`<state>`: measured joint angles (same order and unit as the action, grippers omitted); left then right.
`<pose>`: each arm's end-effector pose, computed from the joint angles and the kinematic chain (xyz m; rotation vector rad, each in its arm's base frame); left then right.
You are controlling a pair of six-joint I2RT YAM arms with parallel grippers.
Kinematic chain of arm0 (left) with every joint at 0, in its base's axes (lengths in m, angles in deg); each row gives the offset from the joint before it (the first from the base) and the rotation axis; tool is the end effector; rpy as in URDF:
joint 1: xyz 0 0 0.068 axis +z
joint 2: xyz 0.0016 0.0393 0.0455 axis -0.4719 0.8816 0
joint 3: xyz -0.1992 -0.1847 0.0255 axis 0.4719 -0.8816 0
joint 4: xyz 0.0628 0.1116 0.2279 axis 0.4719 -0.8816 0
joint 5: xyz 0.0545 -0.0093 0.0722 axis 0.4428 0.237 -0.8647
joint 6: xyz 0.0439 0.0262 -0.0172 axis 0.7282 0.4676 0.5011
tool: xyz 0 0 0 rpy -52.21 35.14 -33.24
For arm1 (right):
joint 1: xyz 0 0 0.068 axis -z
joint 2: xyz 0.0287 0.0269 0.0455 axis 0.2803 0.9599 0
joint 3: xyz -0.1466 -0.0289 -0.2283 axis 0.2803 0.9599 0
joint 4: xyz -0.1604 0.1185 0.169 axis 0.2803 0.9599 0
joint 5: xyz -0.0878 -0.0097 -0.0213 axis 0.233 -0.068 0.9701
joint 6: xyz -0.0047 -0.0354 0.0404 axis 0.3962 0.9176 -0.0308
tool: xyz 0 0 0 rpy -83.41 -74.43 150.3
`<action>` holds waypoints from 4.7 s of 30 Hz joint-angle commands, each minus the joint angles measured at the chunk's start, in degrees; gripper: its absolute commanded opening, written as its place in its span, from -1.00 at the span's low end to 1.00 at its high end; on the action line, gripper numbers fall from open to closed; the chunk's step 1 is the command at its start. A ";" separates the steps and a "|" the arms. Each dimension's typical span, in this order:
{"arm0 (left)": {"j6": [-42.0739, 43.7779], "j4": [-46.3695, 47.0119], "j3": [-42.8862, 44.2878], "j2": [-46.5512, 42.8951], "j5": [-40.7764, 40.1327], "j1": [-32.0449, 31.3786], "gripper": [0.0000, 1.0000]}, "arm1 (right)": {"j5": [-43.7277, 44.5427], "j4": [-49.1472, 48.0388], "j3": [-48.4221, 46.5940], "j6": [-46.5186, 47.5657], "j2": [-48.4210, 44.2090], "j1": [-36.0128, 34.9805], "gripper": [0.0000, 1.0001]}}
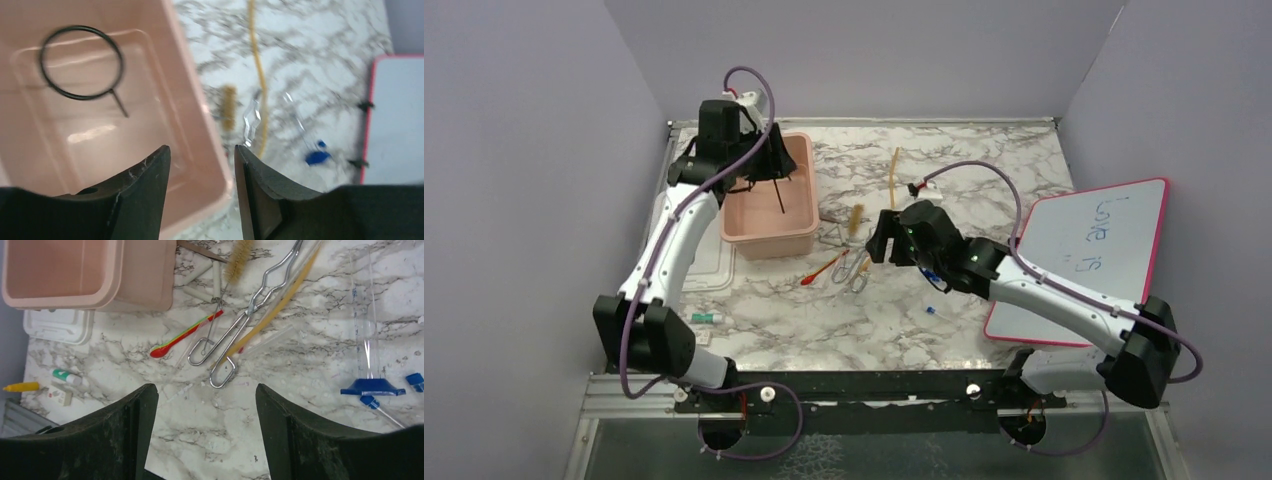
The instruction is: Organize the chemistry lab equipment
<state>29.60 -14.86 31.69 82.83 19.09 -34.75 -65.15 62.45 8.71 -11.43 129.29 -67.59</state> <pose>0.3422 -0.0491 0.3728 -0.0398 2.2184 -0.5143 0.1762 0.2027 0.2992 -0.0226 2.2028 0.5968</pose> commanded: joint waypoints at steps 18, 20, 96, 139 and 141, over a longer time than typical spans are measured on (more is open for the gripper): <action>0.12 19.39 -35.72 -36.92 17.61 -7.47 0.97 | -5.47 6.46 -6.70 21.31 20.32 21.62 0.52; -0.43 19.09 -35.32 -36.72 17.73 -7.55 0.97 | -6.94 6.09 -7.06 22.99 22.65 22.89 0.48; -36.61 59.45 -38.77 -16.06 16.84 -27.95 -0.81 | -61.59 -52.91 16.29 -6.61 -1.65 23.53 -0.57; 0.87 -3.83 0.05 15.17 1.98 -4.53 -1.00 | -47.59 -25.67 19.17 3.75 -21.97 23.49 0.22; -0.01 -3.55 -0.45 15.86 0.79 -5.37 -1.00 | -47.47 -25.59 19.35 3.68 -21.98 23.52 0.22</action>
<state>31.44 -18.43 30.14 97.48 22.21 -39.08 -114.20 36.38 27.25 -8.44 107.56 -43.96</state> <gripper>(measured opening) 0.245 0.613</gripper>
